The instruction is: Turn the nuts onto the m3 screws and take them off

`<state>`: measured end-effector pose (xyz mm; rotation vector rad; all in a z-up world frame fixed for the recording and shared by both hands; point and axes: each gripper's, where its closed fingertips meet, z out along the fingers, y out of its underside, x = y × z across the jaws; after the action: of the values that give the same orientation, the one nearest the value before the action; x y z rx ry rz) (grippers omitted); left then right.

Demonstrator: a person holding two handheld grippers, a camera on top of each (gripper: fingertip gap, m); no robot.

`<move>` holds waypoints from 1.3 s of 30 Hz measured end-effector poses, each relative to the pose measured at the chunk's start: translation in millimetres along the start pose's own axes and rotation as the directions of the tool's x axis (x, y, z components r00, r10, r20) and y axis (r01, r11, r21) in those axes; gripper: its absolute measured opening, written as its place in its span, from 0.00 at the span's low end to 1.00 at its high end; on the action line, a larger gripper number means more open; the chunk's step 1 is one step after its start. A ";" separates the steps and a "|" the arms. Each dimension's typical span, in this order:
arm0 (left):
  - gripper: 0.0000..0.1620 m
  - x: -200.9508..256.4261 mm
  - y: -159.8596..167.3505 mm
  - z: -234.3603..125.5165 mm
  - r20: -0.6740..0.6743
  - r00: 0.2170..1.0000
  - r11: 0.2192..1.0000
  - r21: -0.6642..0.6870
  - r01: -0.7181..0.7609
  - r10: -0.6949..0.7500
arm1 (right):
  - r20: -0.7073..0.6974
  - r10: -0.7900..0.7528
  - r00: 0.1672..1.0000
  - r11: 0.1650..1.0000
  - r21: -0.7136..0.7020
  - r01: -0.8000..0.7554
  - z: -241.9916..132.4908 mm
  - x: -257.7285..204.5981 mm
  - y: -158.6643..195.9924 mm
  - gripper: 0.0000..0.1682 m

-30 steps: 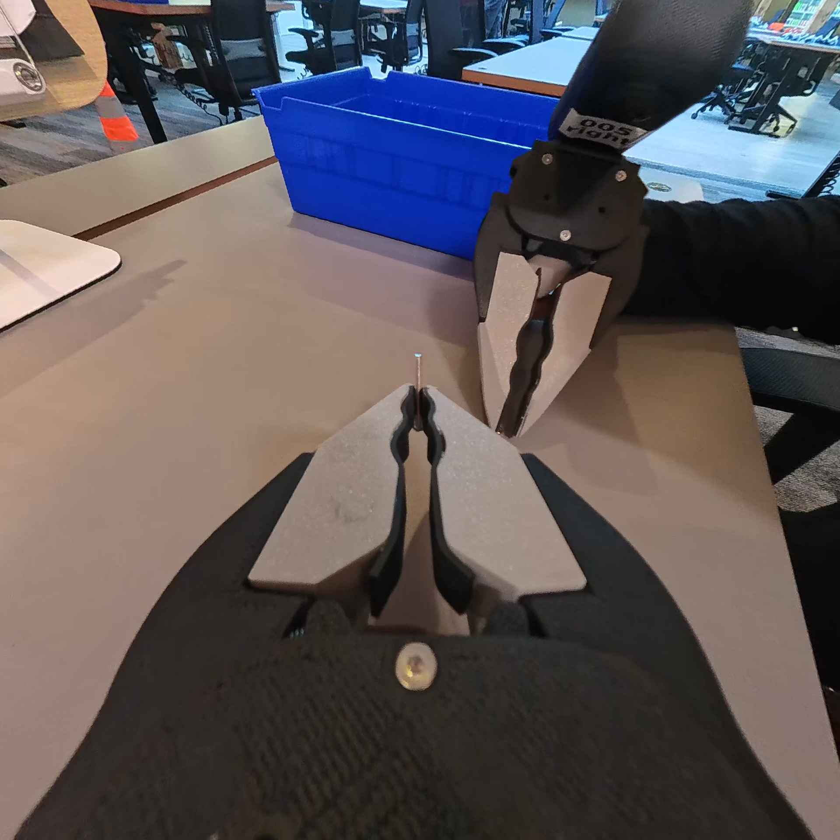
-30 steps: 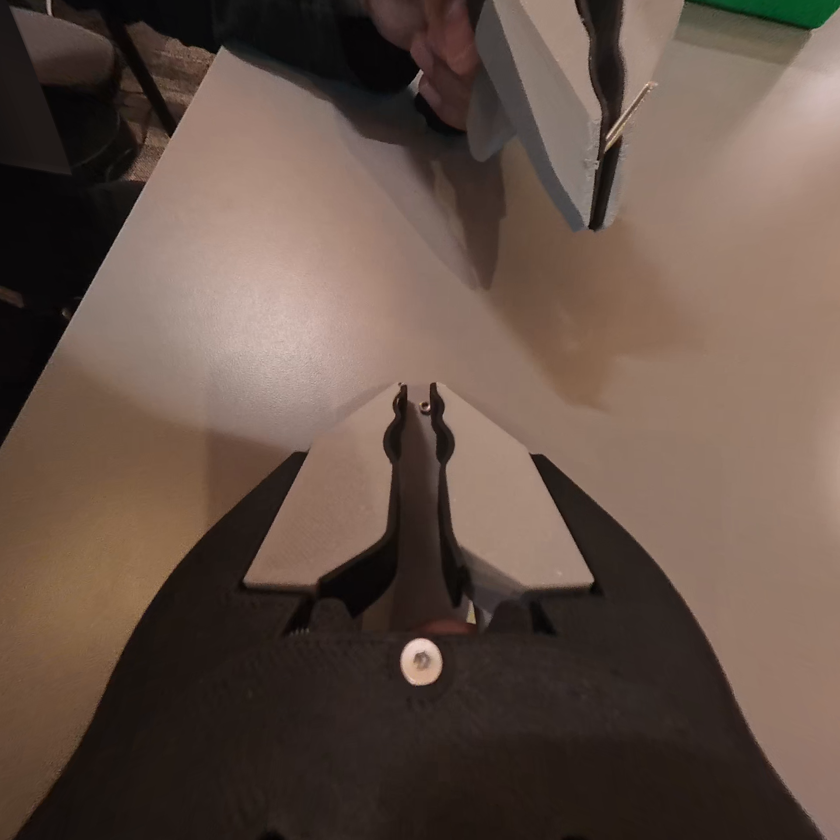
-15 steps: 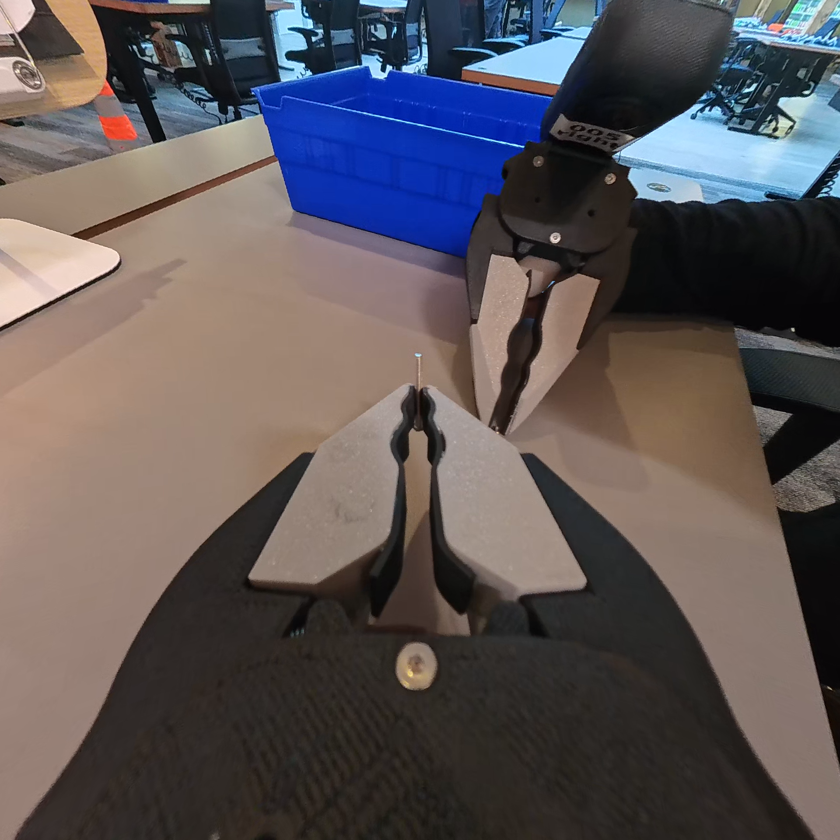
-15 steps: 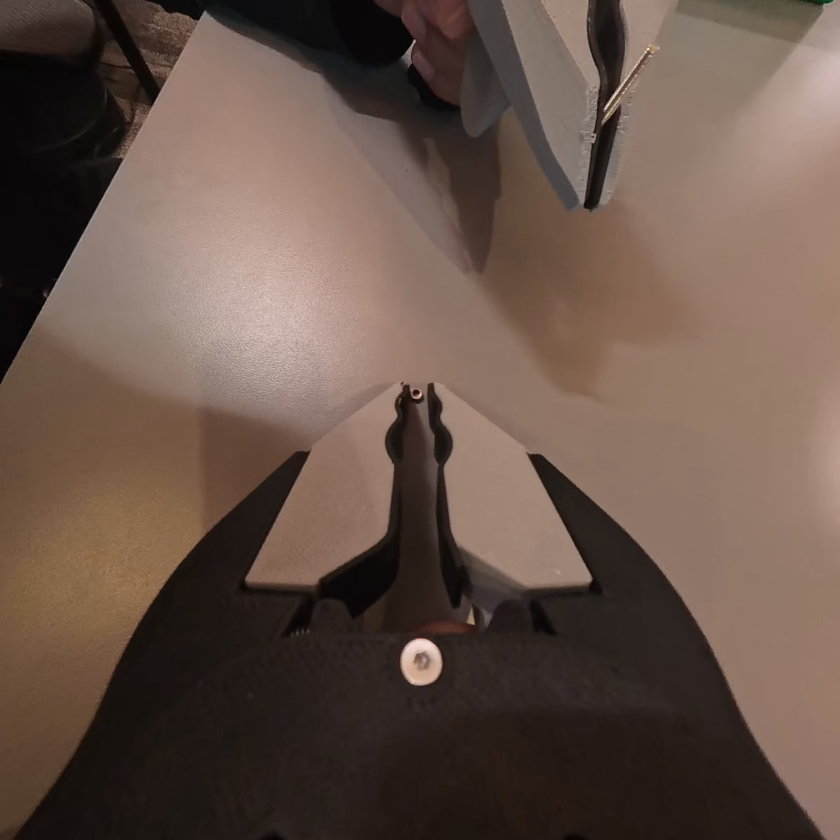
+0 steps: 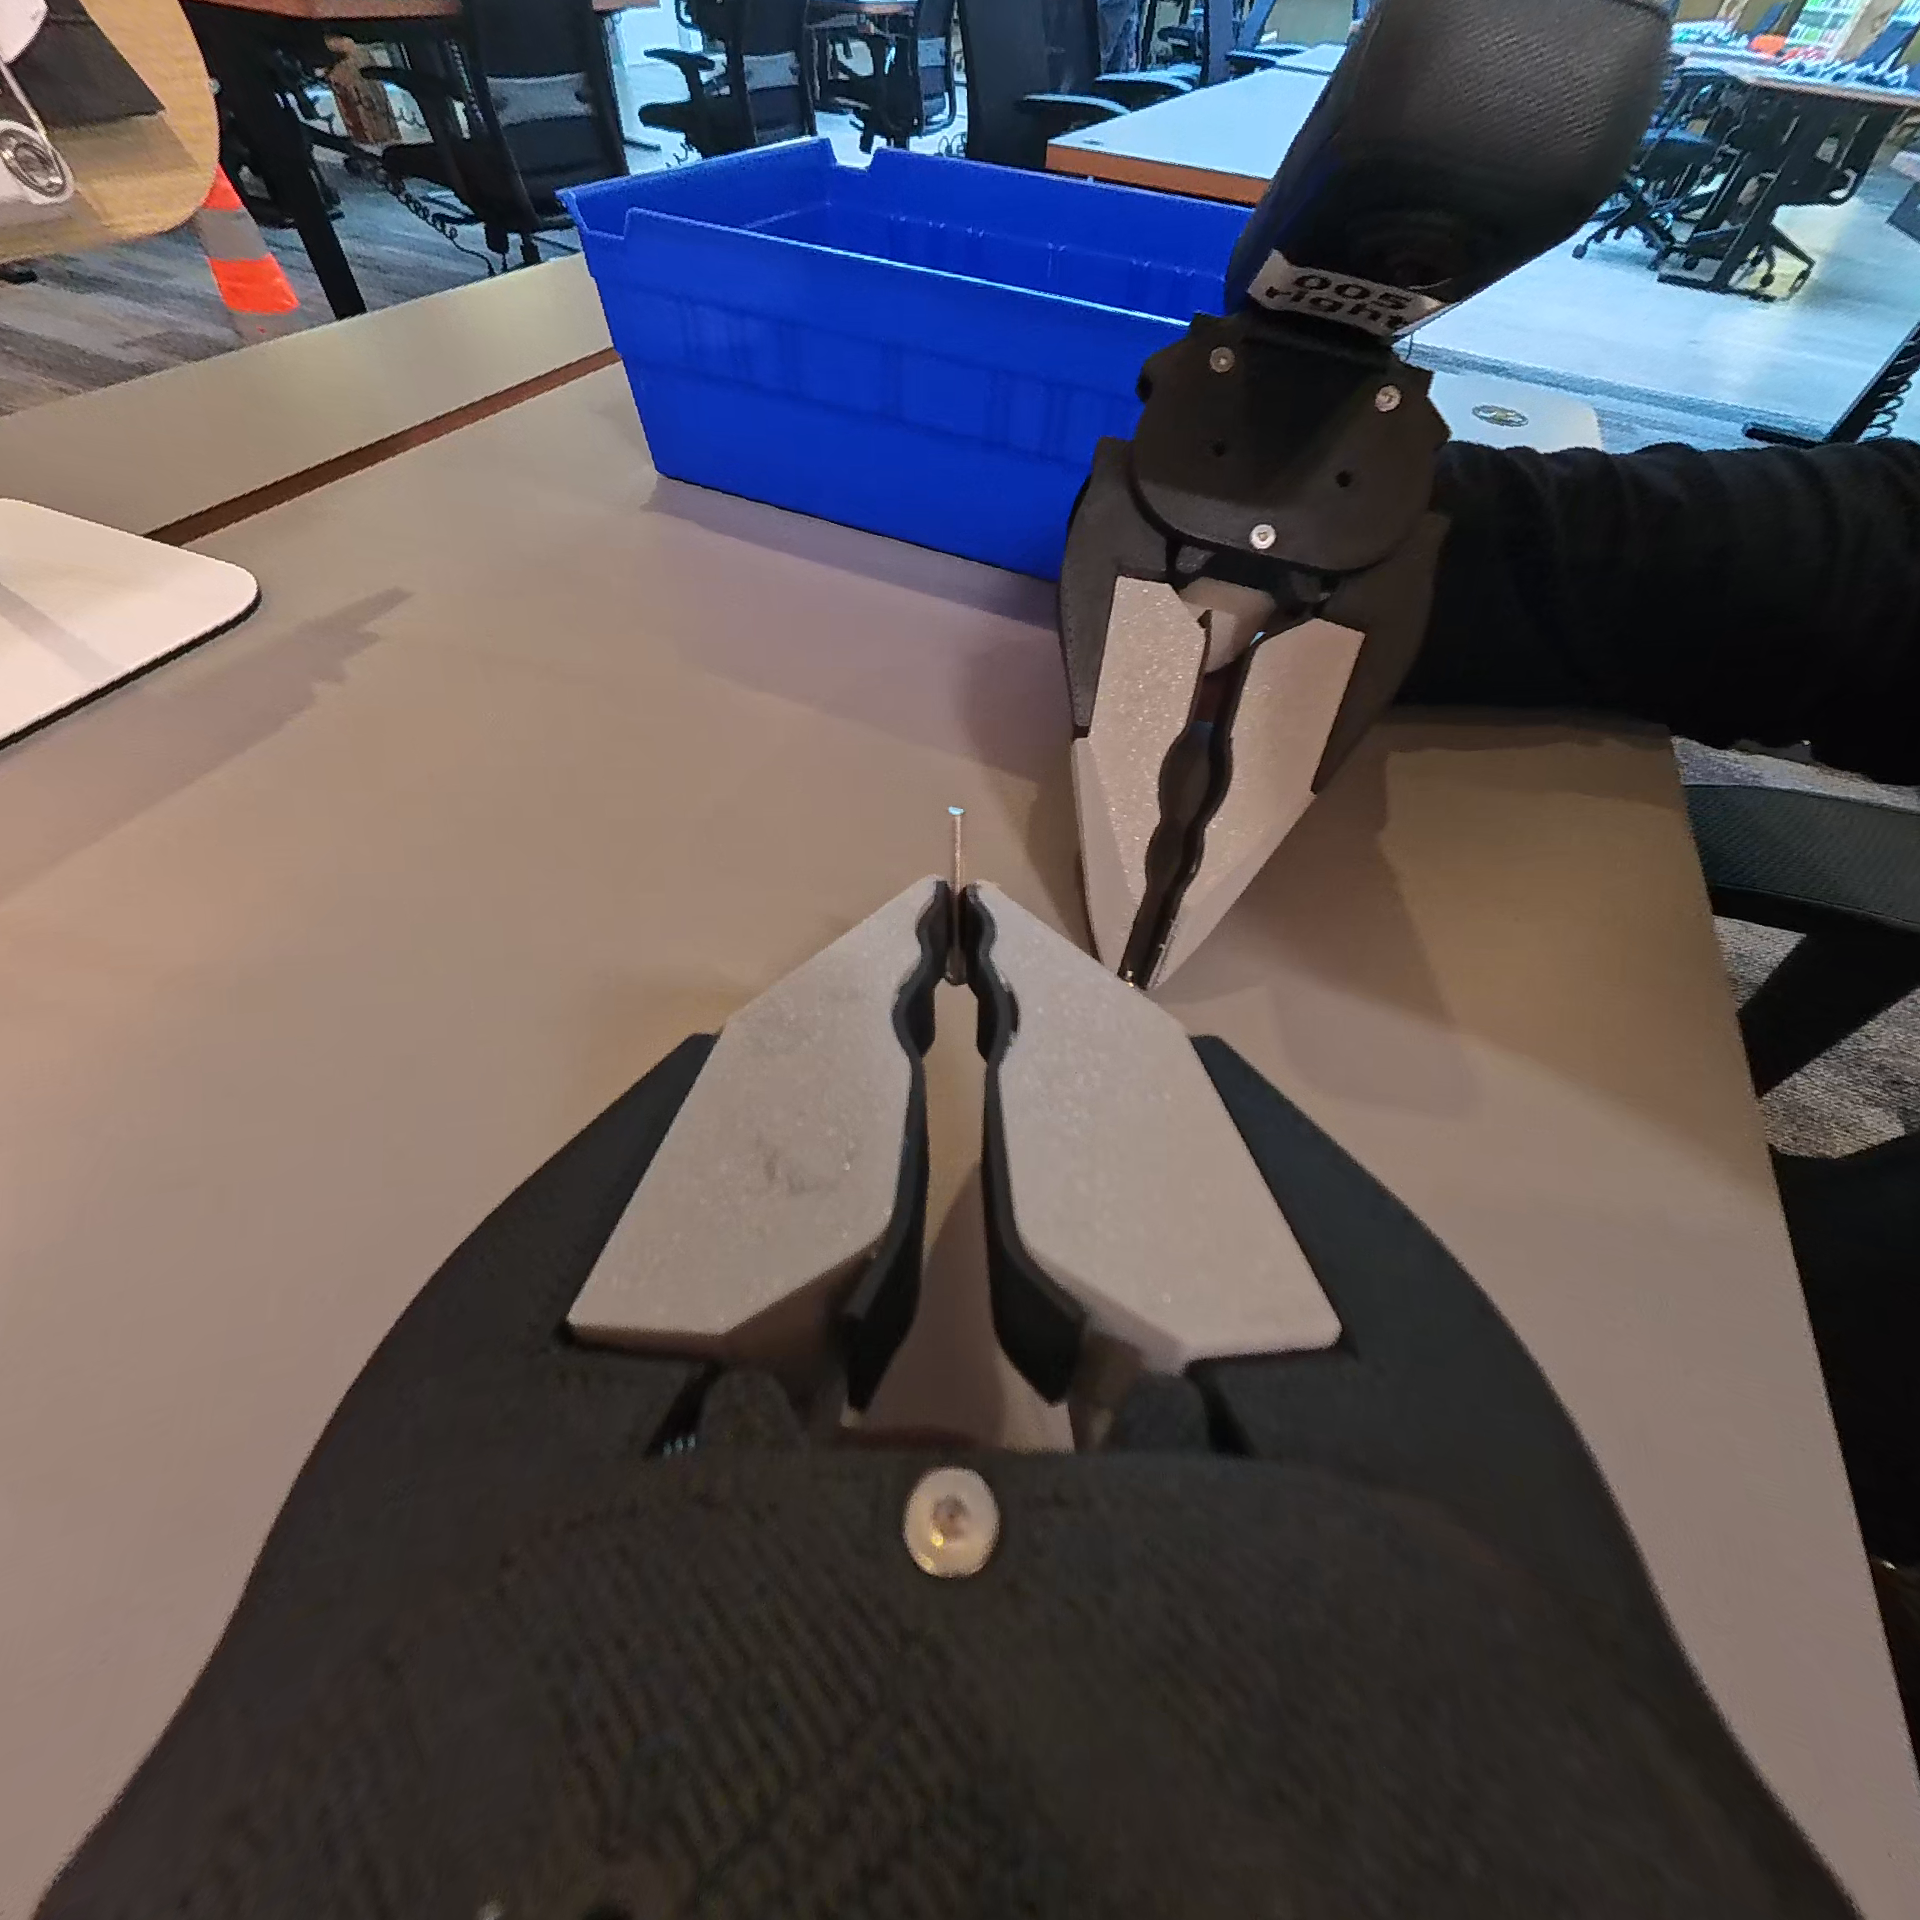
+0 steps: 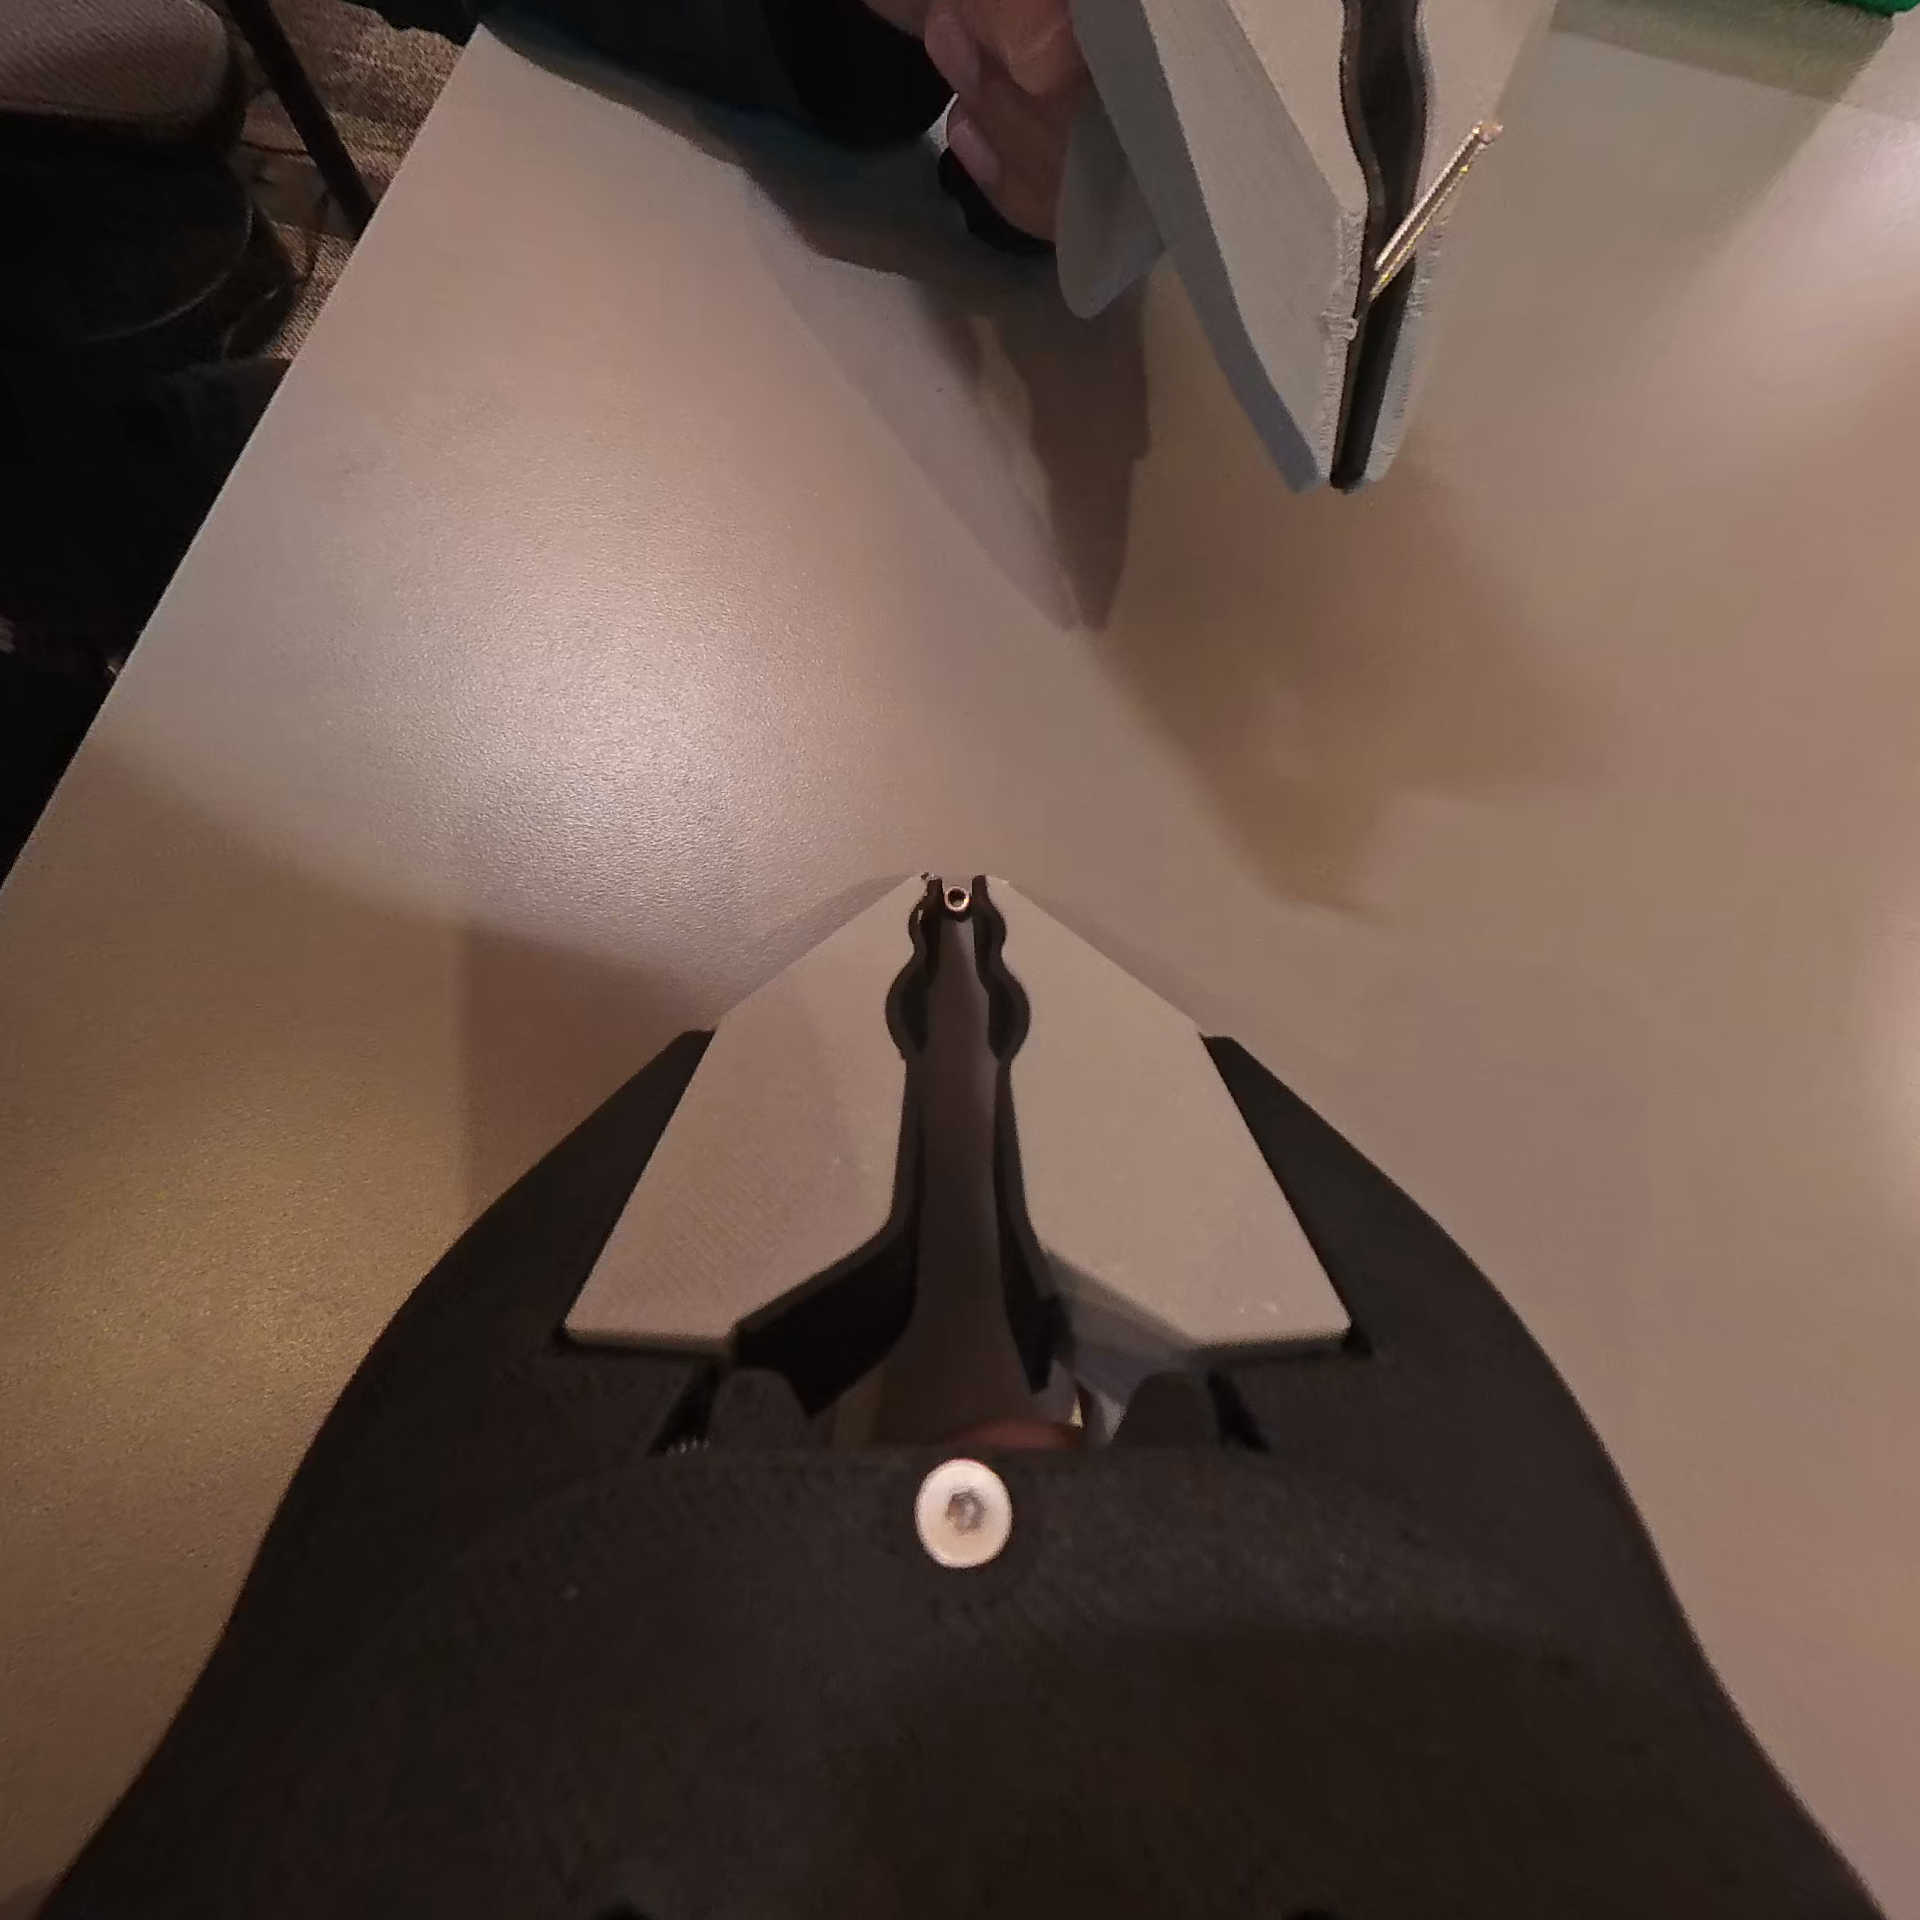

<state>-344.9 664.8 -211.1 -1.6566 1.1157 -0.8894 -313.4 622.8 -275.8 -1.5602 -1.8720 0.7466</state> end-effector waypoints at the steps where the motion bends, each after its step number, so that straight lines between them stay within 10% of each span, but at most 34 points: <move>1: 0.00 0.2 0.1 0.0 -0.001 1.000 1.000 -0.001 0.000 0.000 | 0.000 0.000 1.000 1.000 0.000 0.000 0.1 0.0 -0.1 0.02; 39: 0.00 28.1 8.6 7.9 -0.098 0.991 0.993 -0.060 -0.100 0.094 | 0.035 0.118 0.992 0.956 0.265 -0.123 -48.2 9.7 -70.3 0.01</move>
<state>-330.9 639.2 -219.8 -1.6116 1.2906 -0.8853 -325.6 623.7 -190.9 -1.5065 -1.6209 1.0261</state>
